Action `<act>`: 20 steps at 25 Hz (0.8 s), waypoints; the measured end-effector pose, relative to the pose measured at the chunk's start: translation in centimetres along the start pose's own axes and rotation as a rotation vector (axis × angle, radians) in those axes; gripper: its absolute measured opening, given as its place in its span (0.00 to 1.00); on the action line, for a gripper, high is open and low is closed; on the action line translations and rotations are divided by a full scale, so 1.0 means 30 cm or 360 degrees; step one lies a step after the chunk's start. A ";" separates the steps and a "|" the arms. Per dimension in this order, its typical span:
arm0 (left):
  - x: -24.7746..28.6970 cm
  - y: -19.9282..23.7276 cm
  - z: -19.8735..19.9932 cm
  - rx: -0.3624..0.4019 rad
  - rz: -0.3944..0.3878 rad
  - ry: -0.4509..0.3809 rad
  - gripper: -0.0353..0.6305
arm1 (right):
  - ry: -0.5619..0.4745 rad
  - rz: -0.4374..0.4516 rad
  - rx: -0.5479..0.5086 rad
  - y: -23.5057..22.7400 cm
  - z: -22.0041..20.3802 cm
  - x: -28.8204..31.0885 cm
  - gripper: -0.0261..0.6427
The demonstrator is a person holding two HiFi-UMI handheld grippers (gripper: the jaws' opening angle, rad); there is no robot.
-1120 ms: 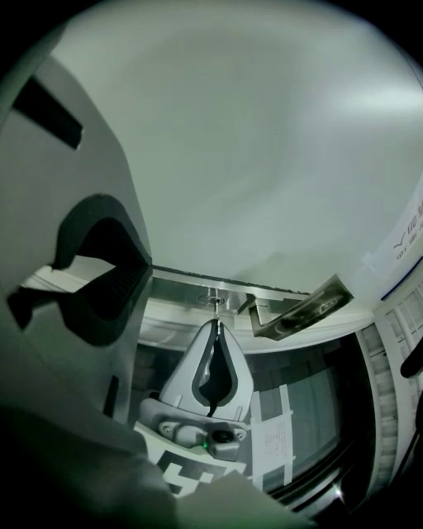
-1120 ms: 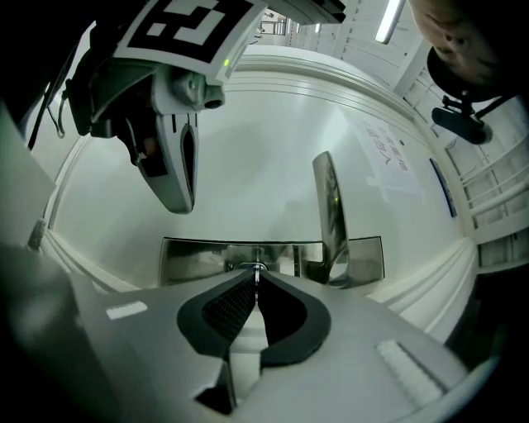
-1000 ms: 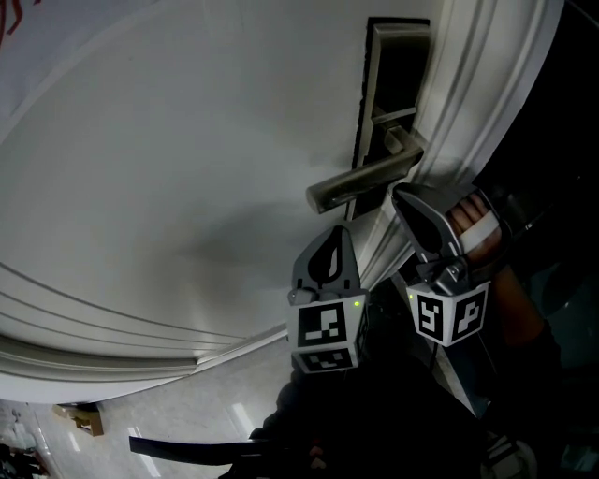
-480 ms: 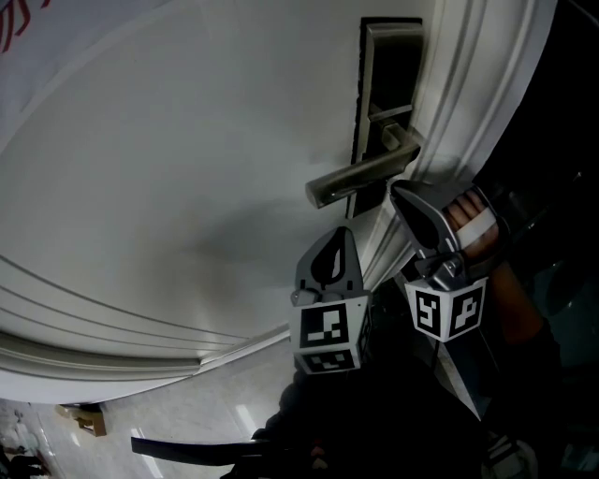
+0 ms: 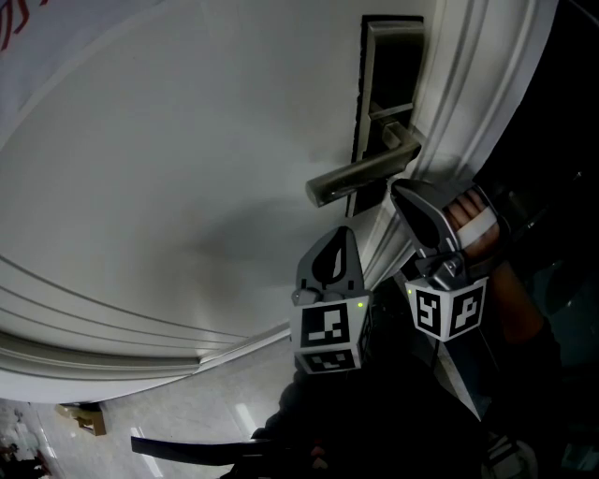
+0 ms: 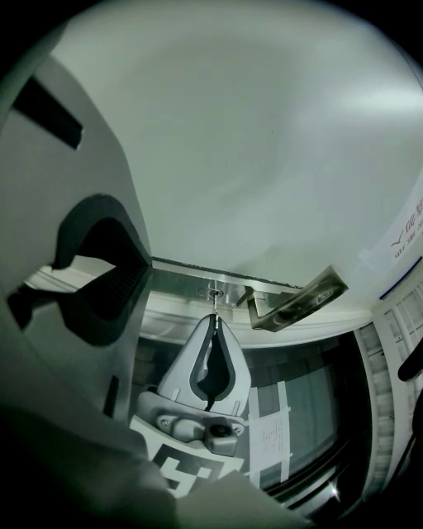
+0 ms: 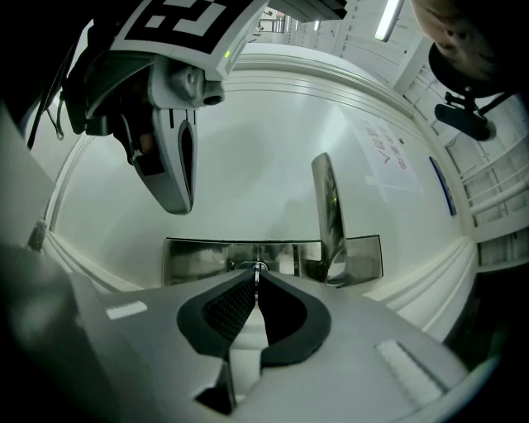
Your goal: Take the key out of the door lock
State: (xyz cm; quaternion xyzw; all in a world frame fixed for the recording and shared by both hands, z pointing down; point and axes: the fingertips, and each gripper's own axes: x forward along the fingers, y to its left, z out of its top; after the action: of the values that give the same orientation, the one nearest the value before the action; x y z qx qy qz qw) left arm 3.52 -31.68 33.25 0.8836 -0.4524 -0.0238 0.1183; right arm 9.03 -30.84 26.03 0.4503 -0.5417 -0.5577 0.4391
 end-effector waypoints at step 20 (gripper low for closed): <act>0.006 -0.007 0.001 0.0004 -0.0012 0.0000 0.05 | -0.0003 0.0003 0.0005 0.001 0.000 -0.007 0.06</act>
State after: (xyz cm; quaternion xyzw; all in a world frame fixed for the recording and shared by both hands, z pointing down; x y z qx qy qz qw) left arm 3.80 -31.72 33.17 0.8854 -0.4492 -0.0236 0.1172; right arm 9.09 -30.62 26.06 0.4499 -0.5434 -0.5569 0.4384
